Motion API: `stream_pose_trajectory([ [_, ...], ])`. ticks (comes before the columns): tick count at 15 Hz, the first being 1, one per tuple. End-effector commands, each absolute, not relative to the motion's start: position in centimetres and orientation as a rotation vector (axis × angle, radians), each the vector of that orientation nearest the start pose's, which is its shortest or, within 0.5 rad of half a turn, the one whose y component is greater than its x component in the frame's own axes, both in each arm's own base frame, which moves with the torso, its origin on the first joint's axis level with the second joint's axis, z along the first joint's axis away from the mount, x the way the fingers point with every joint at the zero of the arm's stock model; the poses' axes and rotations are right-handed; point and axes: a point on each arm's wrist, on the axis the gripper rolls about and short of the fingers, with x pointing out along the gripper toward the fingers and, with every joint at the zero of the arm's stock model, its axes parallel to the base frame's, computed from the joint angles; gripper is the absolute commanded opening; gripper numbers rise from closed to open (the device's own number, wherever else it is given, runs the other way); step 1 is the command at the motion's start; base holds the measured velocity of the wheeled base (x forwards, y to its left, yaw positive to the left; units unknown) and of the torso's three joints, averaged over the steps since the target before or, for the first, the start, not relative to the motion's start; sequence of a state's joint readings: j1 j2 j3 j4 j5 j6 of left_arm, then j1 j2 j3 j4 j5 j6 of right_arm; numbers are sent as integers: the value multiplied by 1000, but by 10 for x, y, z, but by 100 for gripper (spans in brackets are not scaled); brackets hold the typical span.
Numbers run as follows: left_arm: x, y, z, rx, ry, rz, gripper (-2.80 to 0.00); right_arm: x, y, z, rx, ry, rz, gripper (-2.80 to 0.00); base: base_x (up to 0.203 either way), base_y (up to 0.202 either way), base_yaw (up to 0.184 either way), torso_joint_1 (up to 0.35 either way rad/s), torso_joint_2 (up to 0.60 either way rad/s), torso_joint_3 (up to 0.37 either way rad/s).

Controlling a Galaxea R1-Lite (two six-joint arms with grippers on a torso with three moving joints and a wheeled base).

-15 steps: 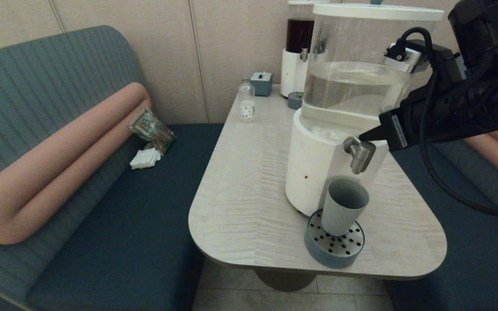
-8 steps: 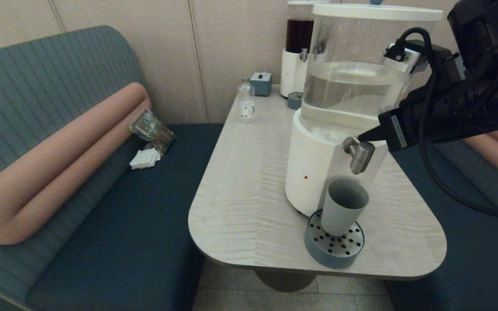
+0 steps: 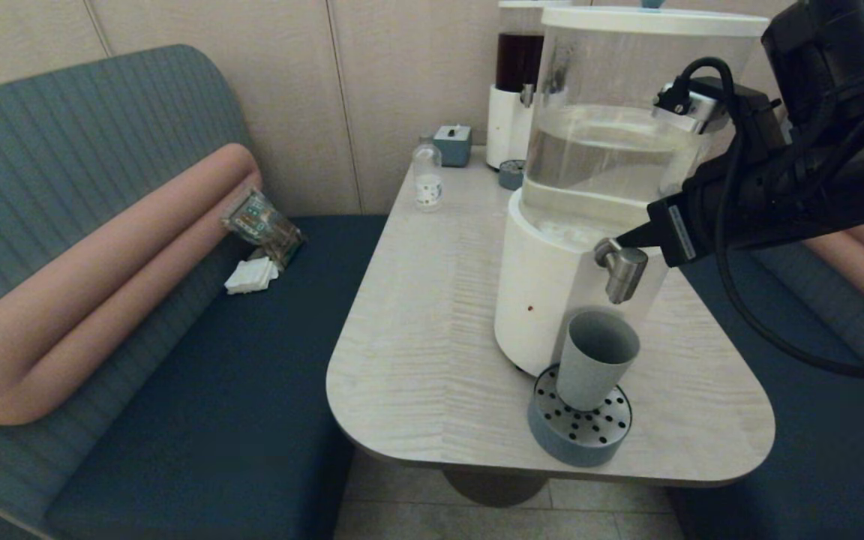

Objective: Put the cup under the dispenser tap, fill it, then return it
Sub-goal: Turn on the faucet

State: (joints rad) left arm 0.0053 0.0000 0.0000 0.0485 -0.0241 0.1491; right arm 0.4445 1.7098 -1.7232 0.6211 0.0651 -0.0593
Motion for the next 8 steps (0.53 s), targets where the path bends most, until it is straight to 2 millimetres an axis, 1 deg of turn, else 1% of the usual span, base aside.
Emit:
stream_pose_trajectory([
  [1, -23, -1, 70, 150, 49, -22, -280, 271, 132, 313, -170, 604, 530, -280, 0, 0, 0, 0, 0, 0],
  [8, -23, -1, 70, 150, 49, -22, -280, 271, 134, 313, -177, 602, 583, -280, 0, 0, 0, 0, 0, 0],
])
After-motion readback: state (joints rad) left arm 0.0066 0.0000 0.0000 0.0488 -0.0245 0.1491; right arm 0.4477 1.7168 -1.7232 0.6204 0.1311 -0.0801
